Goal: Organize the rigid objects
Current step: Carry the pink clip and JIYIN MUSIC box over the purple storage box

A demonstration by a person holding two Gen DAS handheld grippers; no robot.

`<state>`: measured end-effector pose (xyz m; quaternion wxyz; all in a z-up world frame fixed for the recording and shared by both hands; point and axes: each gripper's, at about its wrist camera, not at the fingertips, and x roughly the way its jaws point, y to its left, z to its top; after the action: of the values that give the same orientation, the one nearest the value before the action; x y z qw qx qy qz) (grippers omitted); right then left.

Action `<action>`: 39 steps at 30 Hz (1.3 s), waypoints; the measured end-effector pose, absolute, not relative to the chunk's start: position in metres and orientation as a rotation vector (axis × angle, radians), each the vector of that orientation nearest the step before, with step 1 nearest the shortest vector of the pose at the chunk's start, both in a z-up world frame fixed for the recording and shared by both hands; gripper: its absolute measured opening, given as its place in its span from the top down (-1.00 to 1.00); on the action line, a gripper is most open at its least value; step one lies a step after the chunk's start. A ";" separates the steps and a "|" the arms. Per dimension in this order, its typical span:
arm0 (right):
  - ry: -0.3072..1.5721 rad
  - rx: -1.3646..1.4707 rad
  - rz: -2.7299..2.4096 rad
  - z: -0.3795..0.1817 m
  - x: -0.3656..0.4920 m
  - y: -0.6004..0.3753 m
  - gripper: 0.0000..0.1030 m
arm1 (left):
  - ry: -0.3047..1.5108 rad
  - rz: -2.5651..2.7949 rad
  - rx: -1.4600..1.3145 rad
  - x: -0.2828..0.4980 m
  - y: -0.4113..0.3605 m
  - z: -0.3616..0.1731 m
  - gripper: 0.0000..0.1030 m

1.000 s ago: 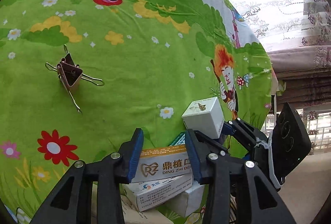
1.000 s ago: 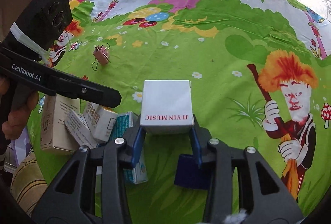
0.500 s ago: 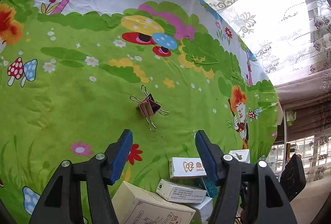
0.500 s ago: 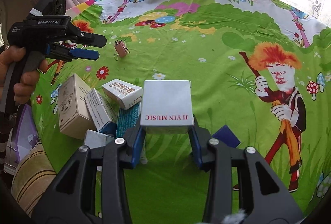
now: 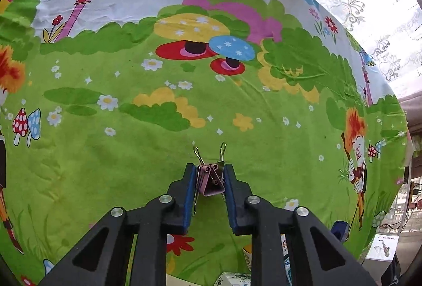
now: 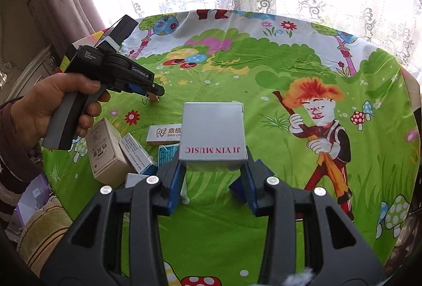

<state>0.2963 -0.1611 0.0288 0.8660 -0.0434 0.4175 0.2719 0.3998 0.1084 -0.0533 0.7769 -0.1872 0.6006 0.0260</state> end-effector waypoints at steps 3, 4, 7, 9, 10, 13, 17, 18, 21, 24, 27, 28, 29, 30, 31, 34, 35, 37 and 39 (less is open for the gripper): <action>0.878 -0.063 0.568 0.032 0.292 -0.166 0.14 | 1.292 0.056 -0.417 0.391 0.114 -0.051 0.58; 0.878 -0.056 0.566 0.034 0.290 -0.167 0.14 | 1.285 0.055 -0.425 0.387 0.115 -0.048 0.58; 0.877 -0.043 0.566 0.039 0.284 -0.168 0.14 | 1.239 0.045 -0.446 0.367 0.119 -0.032 0.58; 0.870 -0.034 0.572 0.043 0.278 -0.168 0.14 | 1.201 0.035 -0.468 0.349 0.122 -0.020 0.58; 0.865 -0.032 0.575 0.046 0.274 -0.167 0.14 | 1.177 0.027 -0.479 0.338 0.123 -0.012 0.58; 0.851 -0.028 0.588 0.053 0.263 -0.163 0.14 | 1.117 -0.009 -0.515 0.304 0.126 0.006 0.58; 0.841 -0.025 0.610 0.062 0.246 -0.156 0.14 | 1.054 -0.030 -0.541 0.255 0.127 0.022 0.58; 0.838 -0.025 0.616 0.064 0.241 -0.153 0.14 | 1.039 -0.032 -0.549 0.242 0.128 0.025 0.58; 0.833 -0.022 0.642 0.071 0.223 -0.147 0.14 | 1.010 -0.030 -0.576 0.204 0.132 0.026 0.58; 0.830 -0.024 0.671 0.076 0.206 -0.138 0.14 | 0.996 -0.038 -0.616 0.171 0.138 0.022 0.58; 0.827 -0.025 0.706 0.082 0.187 -0.127 0.14 | 0.960 -0.015 -0.646 0.135 0.149 0.024 0.58; 0.826 -0.022 0.719 0.084 0.181 -0.124 0.14 | 0.949 -0.008 -0.661 0.124 0.153 0.025 0.58; 0.826 -0.020 0.731 0.086 0.175 -0.120 0.14 | 0.940 -0.004 -0.679 0.113 0.158 0.025 0.58; 0.825 -0.020 0.743 0.088 0.170 -0.116 0.14 | 0.931 0.002 -0.695 0.103 0.162 0.025 0.58; 0.825 -0.023 0.755 0.090 0.164 -0.111 0.14 | 0.921 0.008 -0.710 0.091 0.166 0.025 0.58; 0.819 -0.034 0.789 0.097 0.148 -0.096 0.14 | 0.898 0.025 -0.759 0.061 0.180 0.023 0.58; 0.819 -0.032 0.800 0.099 0.143 -0.091 0.14 | 0.892 0.032 -0.771 0.052 0.184 0.022 0.58; 0.818 -0.038 0.825 0.103 0.131 -0.080 0.14 | 0.879 0.048 -0.792 0.033 0.194 0.020 0.58; 0.815 -0.048 0.856 0.107 0.117 -0.068 0.14 | 0.864 0.075 -0.813 0.015 0.205 0.018 0.58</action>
<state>0.1171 -0.0678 0.1069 0.8301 -0.0228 0.3842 0.4035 0.0145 0.2046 0.0177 0.8285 -0.3829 0.4070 0.0354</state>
